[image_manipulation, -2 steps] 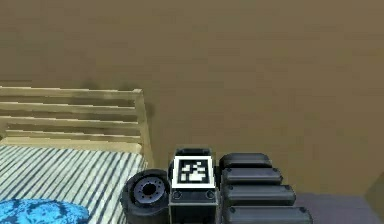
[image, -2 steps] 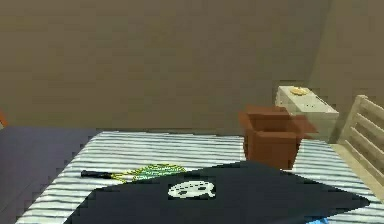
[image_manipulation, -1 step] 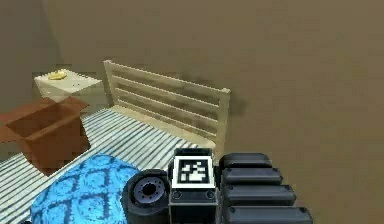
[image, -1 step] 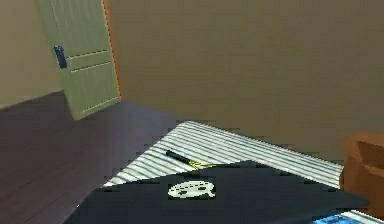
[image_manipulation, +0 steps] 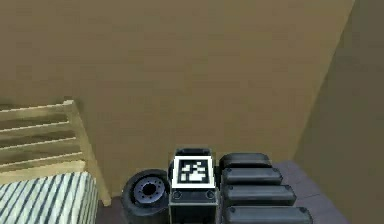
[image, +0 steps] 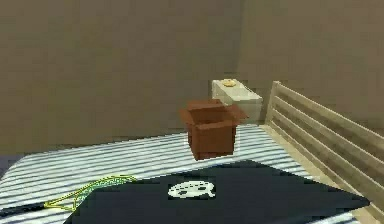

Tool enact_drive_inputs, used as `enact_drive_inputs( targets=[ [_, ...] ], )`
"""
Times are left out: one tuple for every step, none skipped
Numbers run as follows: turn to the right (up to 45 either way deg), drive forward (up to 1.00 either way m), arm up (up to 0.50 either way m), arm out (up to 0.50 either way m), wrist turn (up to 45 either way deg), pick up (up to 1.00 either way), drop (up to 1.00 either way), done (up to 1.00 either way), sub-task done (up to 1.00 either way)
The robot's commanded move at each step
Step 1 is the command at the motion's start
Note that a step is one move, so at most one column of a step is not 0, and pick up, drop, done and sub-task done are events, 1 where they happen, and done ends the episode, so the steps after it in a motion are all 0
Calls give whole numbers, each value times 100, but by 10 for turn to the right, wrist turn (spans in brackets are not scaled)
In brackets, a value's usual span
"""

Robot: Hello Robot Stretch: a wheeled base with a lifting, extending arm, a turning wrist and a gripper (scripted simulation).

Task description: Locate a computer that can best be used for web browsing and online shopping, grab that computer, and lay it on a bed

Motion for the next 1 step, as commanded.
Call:
enact_drive_inputs(
  targets=[
    [210,0,0,0,0,0,0,0,0]
  ],
)
